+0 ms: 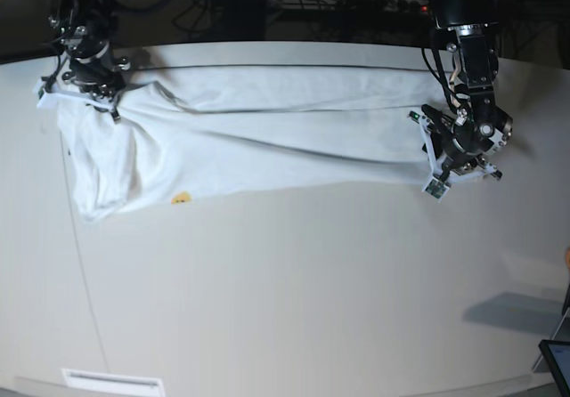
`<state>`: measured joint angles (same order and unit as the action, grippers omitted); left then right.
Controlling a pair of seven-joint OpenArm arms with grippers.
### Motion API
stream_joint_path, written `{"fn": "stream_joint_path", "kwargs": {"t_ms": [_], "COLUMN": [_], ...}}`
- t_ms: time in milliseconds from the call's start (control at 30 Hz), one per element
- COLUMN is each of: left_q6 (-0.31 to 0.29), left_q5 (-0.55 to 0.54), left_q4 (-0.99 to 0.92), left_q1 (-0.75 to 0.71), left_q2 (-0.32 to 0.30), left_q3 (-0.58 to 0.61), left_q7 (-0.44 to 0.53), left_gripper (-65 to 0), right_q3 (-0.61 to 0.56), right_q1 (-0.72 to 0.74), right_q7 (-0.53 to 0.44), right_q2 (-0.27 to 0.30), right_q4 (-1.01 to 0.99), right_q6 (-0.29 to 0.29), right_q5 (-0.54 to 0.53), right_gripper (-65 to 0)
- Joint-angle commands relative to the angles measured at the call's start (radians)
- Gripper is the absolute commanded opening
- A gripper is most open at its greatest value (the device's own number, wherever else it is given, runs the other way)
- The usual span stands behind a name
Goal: Fold the T-shirt properly
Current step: 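Grasp the shirt end with the right gripper and tug it outward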
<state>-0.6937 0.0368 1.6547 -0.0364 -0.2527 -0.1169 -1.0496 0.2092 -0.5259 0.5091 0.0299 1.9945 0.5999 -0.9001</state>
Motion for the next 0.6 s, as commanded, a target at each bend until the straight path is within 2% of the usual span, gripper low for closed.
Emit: {"fn": "stream_joint_path", "kwargs": {"t_ms": [0, 233, 367, 500, 567], "left_q6": [-0.004, -0.004, -0.004, -0.004, -0.004], "left_q5": [0.005, 0.005, 0.005, 0.005, 0.005], "left_q4": [0.006, 0.006, 0.006, 0.006, 0.006], "left_q1": [0.008, 0.008, 0.008, 0.008, 0.008], "left_q2": [-0.010, -0.010, -0.010, -0.010, -0.010], "left_q3": [0.000, 0.000, 0.000, 0.000, 0.000], "left_q7": [-0.005, -0.005, -0.005, -0.007, -0.007], "left_gripper": [-50.9, -50.9, -50.9, -50.9, -50.9], "right_q3": [0.006, 0.000, 0.002, 0.009, 0.034], "right_q1": [-0.006, -0.006, 0.011, 0.011, -0.001], "right_q7": [-0.034, -0.013, 0.044, 0.030, -0.019], "right_q2": [0.006, 0.008, 0.006, 0.005, 0.003], "right_q4": [0.022, 0.019, 0.019, 0.019, 0.019], "right_q6": [0.001, 0.002, 0.002, 0.004, 0.004], "right_q5": [0.006, 0.005, 0.003, 0.003, 0.003], "right_gripper": [-65.0, -65.0, -57.7, -56.1, -56.1]}}
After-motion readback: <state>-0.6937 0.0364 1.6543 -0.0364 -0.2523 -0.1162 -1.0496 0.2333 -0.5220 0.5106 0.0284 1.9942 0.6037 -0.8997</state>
